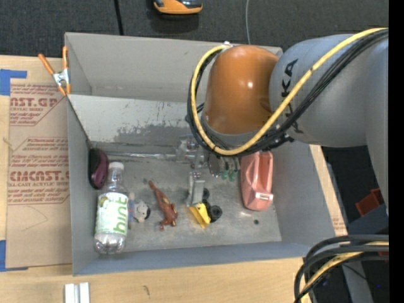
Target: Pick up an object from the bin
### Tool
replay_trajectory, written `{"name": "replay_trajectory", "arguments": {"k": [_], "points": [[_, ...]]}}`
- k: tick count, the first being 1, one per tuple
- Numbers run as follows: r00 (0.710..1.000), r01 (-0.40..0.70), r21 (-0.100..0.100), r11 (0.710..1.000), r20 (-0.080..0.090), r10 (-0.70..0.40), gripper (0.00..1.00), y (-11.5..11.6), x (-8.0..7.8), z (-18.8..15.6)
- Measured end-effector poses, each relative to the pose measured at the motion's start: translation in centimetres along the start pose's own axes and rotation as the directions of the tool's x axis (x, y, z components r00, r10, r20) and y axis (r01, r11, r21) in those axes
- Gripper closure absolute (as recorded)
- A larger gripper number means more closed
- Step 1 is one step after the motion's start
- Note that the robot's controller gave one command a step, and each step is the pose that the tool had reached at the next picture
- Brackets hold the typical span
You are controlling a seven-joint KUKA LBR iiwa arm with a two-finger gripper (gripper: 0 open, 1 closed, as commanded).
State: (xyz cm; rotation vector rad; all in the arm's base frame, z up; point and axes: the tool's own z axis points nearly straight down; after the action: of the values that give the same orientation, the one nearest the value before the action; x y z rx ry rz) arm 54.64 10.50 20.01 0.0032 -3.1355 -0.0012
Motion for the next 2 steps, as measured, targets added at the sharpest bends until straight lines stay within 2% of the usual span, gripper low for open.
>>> {"name": "replay_trajectory", "arguments": {"k": [1, 2], "points": [[1.0, -0.001, -0.001, 1.0, 0.008, 0.001, 0.0, -0.1, -0.1, -0.5], [1.0, -0.001, -0.002, 1.0, 0.017, 0.001, 0.0, -0.3, 1.5, 2.8]]}}
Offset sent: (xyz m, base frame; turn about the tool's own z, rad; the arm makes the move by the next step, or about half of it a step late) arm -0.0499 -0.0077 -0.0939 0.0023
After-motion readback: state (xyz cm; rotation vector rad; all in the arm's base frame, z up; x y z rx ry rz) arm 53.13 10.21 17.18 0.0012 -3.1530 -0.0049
